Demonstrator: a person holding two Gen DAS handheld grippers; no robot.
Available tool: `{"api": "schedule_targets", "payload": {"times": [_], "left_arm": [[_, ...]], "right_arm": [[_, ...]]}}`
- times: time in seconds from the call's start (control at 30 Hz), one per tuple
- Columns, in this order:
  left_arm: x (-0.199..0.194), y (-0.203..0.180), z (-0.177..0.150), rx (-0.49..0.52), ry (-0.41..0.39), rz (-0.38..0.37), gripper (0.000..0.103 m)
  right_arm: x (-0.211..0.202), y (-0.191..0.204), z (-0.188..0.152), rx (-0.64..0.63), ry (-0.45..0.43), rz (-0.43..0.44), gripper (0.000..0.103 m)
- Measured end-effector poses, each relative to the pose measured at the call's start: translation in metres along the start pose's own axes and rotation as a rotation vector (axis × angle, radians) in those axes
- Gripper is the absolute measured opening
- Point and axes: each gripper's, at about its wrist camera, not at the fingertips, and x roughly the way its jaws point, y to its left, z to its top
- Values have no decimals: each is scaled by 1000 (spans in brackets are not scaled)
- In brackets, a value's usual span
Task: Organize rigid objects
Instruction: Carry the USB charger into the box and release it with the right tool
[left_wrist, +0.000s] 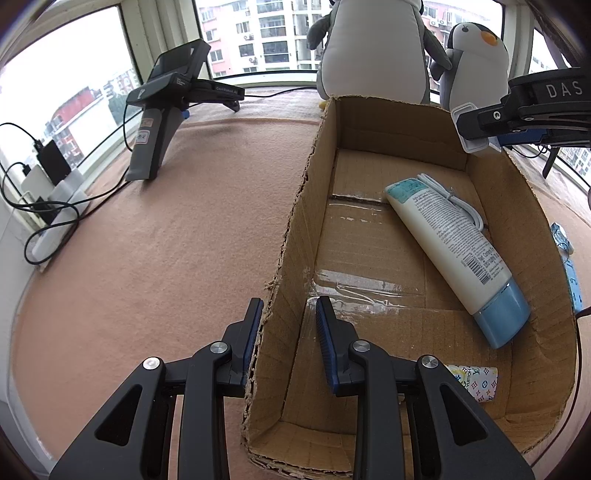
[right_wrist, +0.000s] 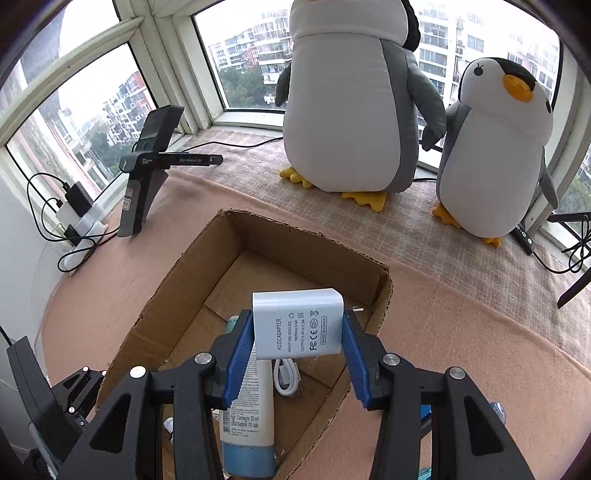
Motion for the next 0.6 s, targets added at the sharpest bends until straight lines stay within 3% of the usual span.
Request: {"api": "schedule_targets", "payload": {"times": [0.27, 0.4, 0.6], "left_arm": [[0, 0, 1, 2, 0, 2, 27], [0, 0, 1, 3, -2, 4, 27], [0, -1, 0, 7, -6, 9, 27]], "right_arm": [[13, 4, 5, -23, 5, -12, 44], [9, 5, 6, -26, -15, -12, 64], [1, 4, 7, -23, -30, -14, 66]]}}
